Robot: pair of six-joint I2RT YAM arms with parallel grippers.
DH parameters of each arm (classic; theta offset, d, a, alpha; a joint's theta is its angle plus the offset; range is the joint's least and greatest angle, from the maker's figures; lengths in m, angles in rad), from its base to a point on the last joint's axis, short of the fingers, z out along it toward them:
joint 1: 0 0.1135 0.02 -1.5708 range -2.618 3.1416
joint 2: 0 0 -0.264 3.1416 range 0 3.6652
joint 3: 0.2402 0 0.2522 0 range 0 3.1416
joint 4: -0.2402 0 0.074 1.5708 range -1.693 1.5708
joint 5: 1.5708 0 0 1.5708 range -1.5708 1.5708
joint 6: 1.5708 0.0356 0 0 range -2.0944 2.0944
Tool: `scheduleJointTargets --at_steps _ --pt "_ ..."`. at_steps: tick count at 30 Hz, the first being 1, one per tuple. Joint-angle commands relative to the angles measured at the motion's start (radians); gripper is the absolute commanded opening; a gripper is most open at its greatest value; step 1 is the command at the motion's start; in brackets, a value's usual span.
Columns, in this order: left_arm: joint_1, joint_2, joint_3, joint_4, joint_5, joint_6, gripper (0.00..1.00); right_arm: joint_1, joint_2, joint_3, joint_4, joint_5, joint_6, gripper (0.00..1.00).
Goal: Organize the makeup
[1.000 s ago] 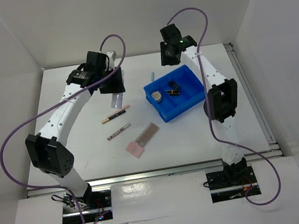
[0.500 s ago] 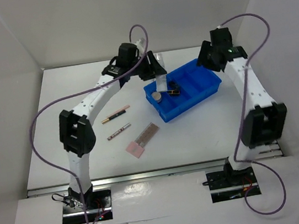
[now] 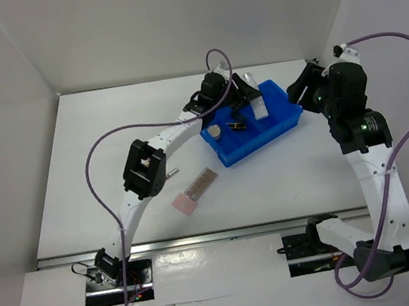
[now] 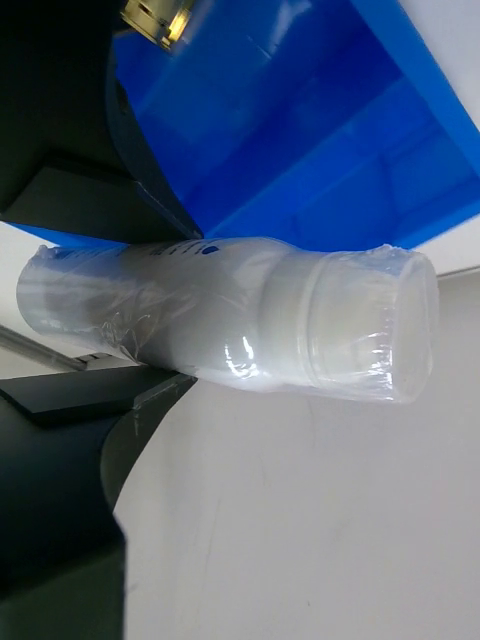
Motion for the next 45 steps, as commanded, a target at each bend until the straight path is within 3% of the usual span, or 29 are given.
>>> scheduleJointTargets --at_steps 1,9,12,13,14,17,18,21,27,32,35,36,40,45 --pt "-0.015 0.047 0.116 0.177 -0.075 -0.062 0.00 -0.001 -0.030 -0.008 -0.043 0.051 0.001 0.65" --pt "-0.033 0.128 0.164 0.170 -0.140 -0.077 0.00 -0.011 -0.020 0.001 -0.069 0.051 -0.020 0.67" --pt "-0.033 0.170 0.176 0.181 -0.128 -0.088 0.19 -0.011 0.003 0.001 -0.059 0.051 -0.020 0.67" --pt "-0.033 0.170 0.176 0.170 -0.117 -0.088 0.28 -0.011 0.003 0.001 -0.059 0.051 -0.020 0.67" --pt "-0.033 0.179 0.176 0.170 -0.117 -0.088 0.44 -0.011 0.003 0.001 -0.059 0.041 -0.020 0.67" --pt "-0.042 0.179 0.176 0.170 -0.096 -0.077 0.61 -0.011 0.013 0.001 -0.050 0.040 -0.020 0.68" --pt "-0.042 0.170 0.176 0.170 -0.096 -0.077 0.72 -0.011 0.013 0.001 -0.050 0.040 -0.020 0.68" --pt "-0.042 0.157 0.176 0.159 -0.077 -0.046 0.91 -0.011 0.022 0.001 -0.050 0.040 -0.020 0.68" --pt "-0.051 0.087 0.130 0.168 -0.045 0.018 1.00 -0.011 0.022 0.010 -0.040 0.022 -0.020 0.68" --pt "-0.051 0.003 0.078 0.150 -0.046 0.104 0.96 -0.011 0.031 0.010 -0.030 0.022 -0.020 0.68" --pt "-0.051 -0.054 0.046 0.112 -0.046 0.148 0.72 -0.011 0.031 0.001 -0.020 0.002 -0.020 0.68" --pt "-0.029 -0.086 0.035 0.111 -0.046 0.159 0.55 -0.011 0.040 -0.008 -0.020 -0.009 -0.020 0.68" --pt "0.037 -0.142 0.021 -0.014 -0.004 0.252 0.21 -0.011 0.088 -0.008 -0.011 -0.056 -0.020 0.68" --pt "0.183 -0.165 0.018 -0.200 0.019 0.317 0.11 -0.011 0.155 0.010 -0.001 -0.122 -0.020 0.68"
